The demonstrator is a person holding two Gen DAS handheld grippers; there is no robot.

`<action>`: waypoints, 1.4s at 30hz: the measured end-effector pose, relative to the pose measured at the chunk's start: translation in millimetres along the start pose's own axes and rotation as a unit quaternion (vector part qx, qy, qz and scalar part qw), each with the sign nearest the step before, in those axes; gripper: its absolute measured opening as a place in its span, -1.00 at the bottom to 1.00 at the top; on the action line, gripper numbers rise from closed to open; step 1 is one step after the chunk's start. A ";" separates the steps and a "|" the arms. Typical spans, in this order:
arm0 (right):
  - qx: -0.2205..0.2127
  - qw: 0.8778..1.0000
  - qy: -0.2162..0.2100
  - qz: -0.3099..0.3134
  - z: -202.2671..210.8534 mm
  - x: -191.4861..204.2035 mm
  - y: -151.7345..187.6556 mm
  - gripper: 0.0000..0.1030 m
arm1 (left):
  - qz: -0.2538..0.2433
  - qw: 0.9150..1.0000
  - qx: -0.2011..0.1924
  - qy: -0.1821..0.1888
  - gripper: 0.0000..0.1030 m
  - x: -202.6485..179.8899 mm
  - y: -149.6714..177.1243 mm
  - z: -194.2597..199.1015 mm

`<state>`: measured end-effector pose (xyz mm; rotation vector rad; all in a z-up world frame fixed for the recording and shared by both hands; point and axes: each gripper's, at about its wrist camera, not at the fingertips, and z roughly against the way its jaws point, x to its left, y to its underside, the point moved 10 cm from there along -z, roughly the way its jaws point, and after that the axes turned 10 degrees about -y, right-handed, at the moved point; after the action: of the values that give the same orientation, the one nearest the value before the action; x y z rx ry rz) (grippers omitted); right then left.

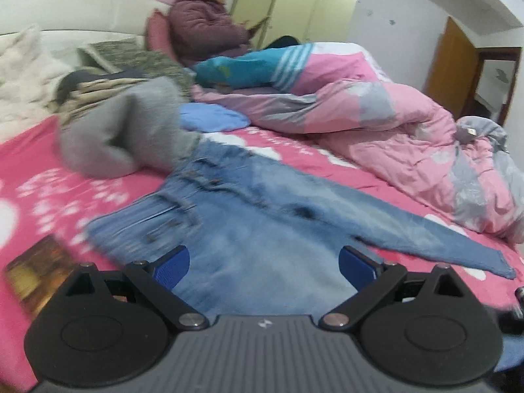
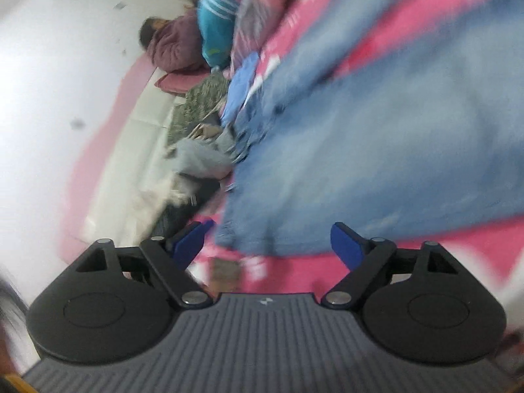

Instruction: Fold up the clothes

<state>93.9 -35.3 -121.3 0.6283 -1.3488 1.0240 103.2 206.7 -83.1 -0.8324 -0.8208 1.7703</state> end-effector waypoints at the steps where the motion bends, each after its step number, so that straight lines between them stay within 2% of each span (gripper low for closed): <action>1: 0.011 0.999 -0.014 -0.033 -9.7 -1.5 5.1 0.54 | 0.003 1.000 0.002 -0.005 0.91 6.1 3.3 6.5; 4: 0.045 0.993 -0.042 -0.105 -38.9 -1.5 23.4 0.51 | 0.015 1.000 0.002 -0.009 0.91 14.4 11.9 22.1; 8: 0.062 0.990 -0.029 -0.120 -67.7 -0.6 33.9 0.47 | 0.034 0.999 -0.003 -0.011 0.86 19.3 26.1 37.0; 14: 0.039 0.988 0.019 -0.150 -84.6 -18.9 27.3 0.29 | 0.051 0.999 0.015 -0.010 0.73 22.0 47.6 41.0; 17: 0.025 0.985 0.025 -0.170 -86.2 -23.6 25.7 0.27 | 0.061 0.998 0.009 -0.012 0.70 27.5 50.8 41.6; 22: 0.005 0.979 0.025 -0.204 -98.7 -31.5 16.3 0.23 | 0.102 0.995 0.014 -0.009 0.46 43.1 47.9 35.7; 24: -0.008 0.977 0.020 -0.214 -99.2 -34.9 9.8 0.14 | 0.114 0.993 0.010 -0.007 0.42 47.4 45.2 34.2; 32: -0.048 0.969 -0.008 -0.243 -89.7 -48.5 -5.0 -0.53 | 0.136 0.991 -0.004 -0.004 0.31 52.2 33.8 23.4; 38: -0.032 0.957 -0.017 -0.288 -87.7 -56.7 6.8 -0.51 | 0.137 0.991 -0.003 -0.005 0.30 47.5 33.1 13.8; 42: -0.047 0.958 -0.035 -0.281 -89.4 -55.4 -6.2 -0.49 | 0.137 0.991 -0.001 -0.005 0.29 44.5 32.9 7.4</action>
<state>147.2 26.0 -188.5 0.9156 -1.1710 0.4770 68.4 237.7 -113.8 -0.9748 -0.7430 2.0142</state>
